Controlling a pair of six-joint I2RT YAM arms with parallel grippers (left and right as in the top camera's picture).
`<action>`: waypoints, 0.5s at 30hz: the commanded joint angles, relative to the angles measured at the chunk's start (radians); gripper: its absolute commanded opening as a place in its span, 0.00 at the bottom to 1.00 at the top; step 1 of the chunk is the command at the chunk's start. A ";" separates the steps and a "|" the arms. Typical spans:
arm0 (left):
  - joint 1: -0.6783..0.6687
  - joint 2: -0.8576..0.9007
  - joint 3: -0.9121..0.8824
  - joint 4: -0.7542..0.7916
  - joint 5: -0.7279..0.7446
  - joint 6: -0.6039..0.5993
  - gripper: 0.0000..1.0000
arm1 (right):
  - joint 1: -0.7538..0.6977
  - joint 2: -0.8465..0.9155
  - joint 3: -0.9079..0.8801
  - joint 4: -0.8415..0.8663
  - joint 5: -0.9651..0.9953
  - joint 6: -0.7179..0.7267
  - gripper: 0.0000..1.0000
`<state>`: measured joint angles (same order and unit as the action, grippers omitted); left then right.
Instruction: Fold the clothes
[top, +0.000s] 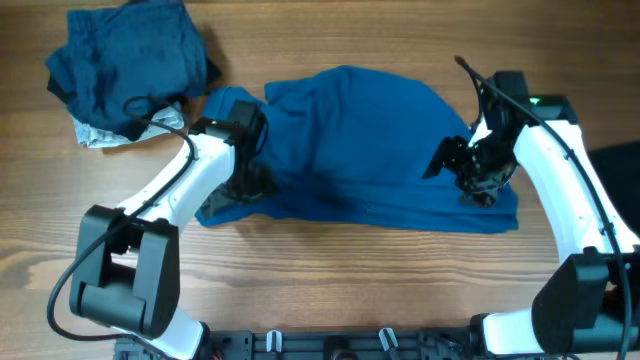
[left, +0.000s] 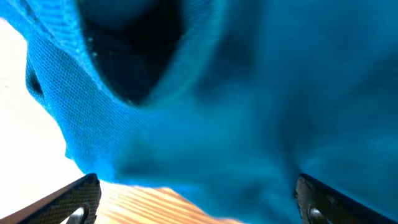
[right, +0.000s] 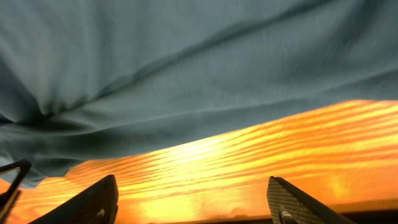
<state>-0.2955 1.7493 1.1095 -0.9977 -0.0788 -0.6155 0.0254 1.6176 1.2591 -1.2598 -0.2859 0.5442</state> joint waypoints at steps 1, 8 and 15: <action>0.027 0.007 -0.036 0.021 0.006 -0.021 1.00 | 0.002 0.008 -0.085 0.032 -0.092 0.083 0.80; 0.116 0.007 -0.047 0.119 -0.037 -0.021 0.99 | 0.002 0.008 -0.269 0.230 -0.142 0.182 0.81; 0.135 0.007 -0.048 0.055 0.014 -0.022 0.99 | 0.001 0.010 -0.341 0.397 -0.120 0.303 0.87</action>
<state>-0.1642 1.7504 1.0687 -0.9237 -0.0975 -0.6197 0.0254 1.6207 0.9459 -0.9081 -0.4110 0.7677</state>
